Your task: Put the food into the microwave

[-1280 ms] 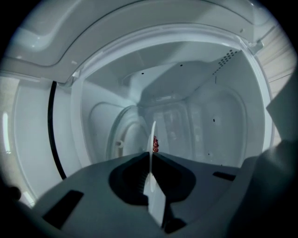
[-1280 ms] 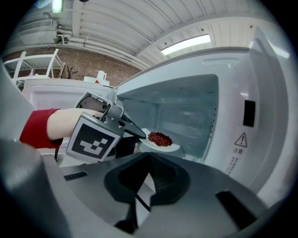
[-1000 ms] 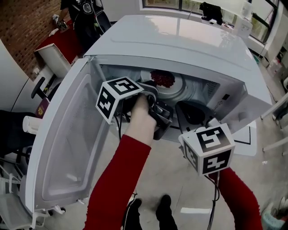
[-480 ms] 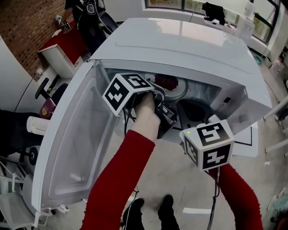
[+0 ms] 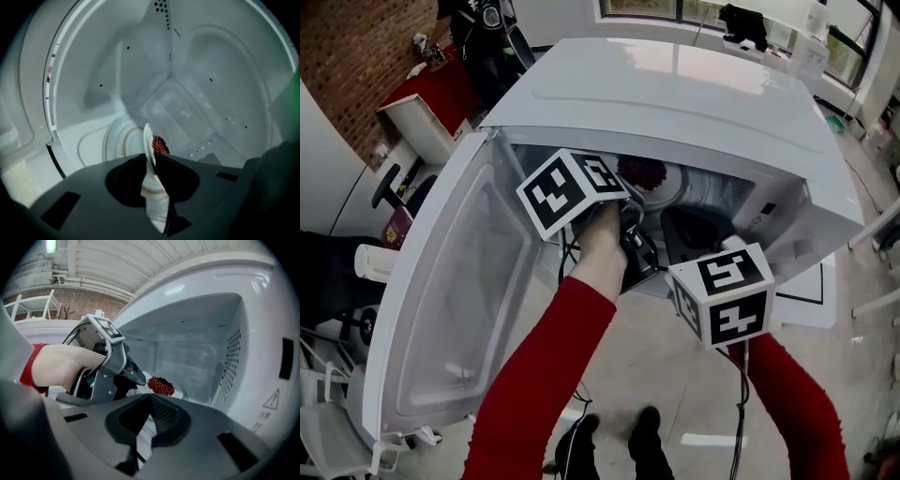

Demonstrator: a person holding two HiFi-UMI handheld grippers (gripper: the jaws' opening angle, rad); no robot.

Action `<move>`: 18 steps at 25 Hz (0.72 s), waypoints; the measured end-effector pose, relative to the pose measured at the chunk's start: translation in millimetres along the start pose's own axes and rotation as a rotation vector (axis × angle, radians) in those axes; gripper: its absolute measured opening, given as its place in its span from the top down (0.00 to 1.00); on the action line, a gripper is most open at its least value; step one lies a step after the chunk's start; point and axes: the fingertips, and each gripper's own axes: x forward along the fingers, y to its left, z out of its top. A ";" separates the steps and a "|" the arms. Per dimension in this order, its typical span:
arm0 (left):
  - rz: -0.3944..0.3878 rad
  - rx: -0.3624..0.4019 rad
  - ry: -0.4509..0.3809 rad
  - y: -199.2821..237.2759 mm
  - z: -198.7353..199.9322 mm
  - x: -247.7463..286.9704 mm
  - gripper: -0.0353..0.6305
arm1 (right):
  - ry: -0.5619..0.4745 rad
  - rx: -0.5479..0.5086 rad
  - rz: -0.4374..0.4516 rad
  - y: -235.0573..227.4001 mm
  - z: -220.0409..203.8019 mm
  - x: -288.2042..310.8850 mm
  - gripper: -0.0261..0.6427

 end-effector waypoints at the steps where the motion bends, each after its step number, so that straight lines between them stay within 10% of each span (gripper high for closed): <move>1: -0.001 0.006 0.003 -0.1 0.1 -0.3 0.85 | 0.003 0.004 0.002 -0.2 -0.1 1.0 0.94; 18: 0.083 0.226 0.029 12.0 -1.5 -0.2 0.78 | 0.019 0.029 0.011 1.5 0.7 10.3 0.94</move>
